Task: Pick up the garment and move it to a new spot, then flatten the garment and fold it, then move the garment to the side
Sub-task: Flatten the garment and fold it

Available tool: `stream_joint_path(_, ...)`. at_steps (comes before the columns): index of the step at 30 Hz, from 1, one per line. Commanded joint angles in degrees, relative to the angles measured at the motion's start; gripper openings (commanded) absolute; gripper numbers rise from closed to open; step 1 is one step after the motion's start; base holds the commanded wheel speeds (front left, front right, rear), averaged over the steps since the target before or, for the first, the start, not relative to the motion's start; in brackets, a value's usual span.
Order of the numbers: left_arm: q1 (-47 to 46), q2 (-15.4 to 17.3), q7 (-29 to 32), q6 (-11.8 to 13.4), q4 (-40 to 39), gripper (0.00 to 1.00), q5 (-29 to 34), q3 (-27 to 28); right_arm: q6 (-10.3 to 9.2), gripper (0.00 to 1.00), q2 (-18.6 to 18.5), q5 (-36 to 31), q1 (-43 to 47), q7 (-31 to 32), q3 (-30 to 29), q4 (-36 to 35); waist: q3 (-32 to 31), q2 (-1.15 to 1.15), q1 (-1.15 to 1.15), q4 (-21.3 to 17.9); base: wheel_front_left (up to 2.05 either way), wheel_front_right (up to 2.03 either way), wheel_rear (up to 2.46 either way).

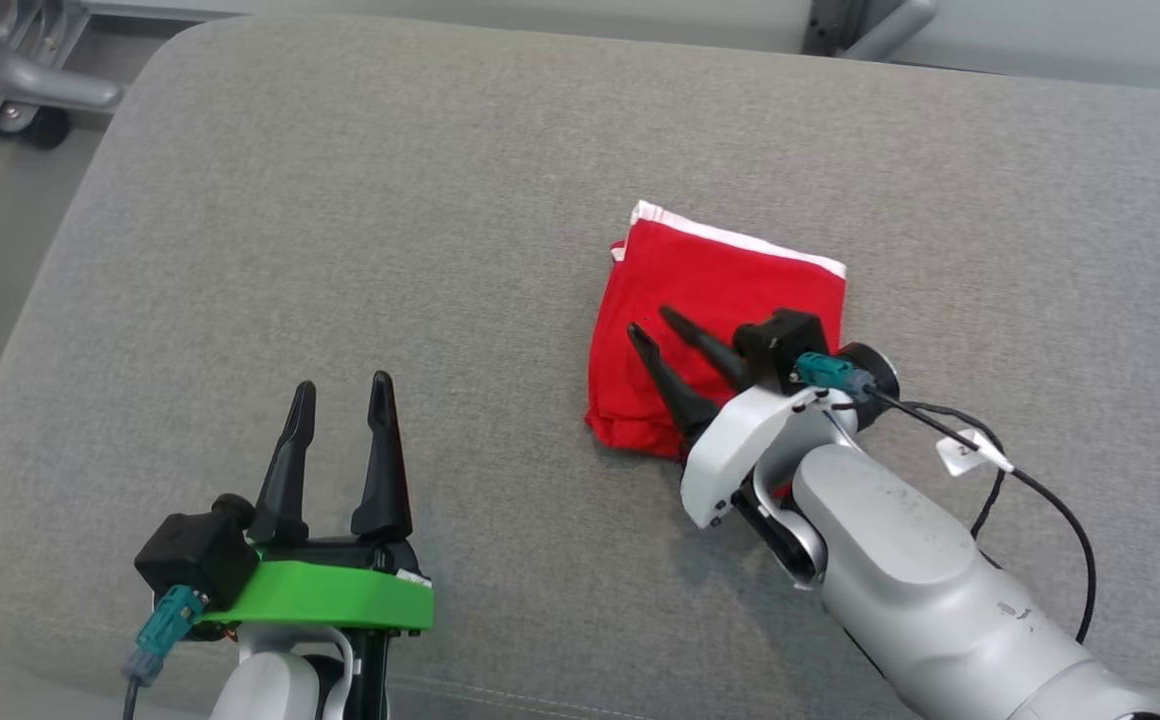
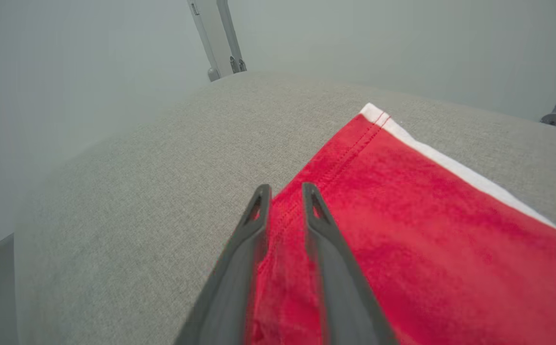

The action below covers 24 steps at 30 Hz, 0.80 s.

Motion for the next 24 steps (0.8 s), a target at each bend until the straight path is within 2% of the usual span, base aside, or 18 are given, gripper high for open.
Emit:
stream_joint_path(1, 0.4, 0.1, -0.2, -0.1, -0.2, 1.00, 0.4, 0.3, -0.01, 1.00, -0.2, -1.2, 1.3, -0.1, -1.7, -1.5, -0.9, 0.39, 0.00, -1.8, 0.00, 0.00, 0.00)
stream_joint_path(12, 1.3, 0.1, -0.2, 0.0, -0.7, 1.00, 2.0, 1.6, -0.01, 1.00, -0.4, -8.3, 6.3, -0.1, -16.0, -9.8, -2.8, 0.39, 0.00, -6.7, 0.00, 0.00, 0.00)
stream_joint_path(24, 2.8, 0.1, -0.2, 0.2, -1.6, 1.00, 3.4, 4.8, -0.01, 1.00, -0.9, -12.7, 12.9, -0.1, -29.5, -15.7, -4.4, 0.39, 0.00, -8.8, 0.00, 0.00, 0.00)
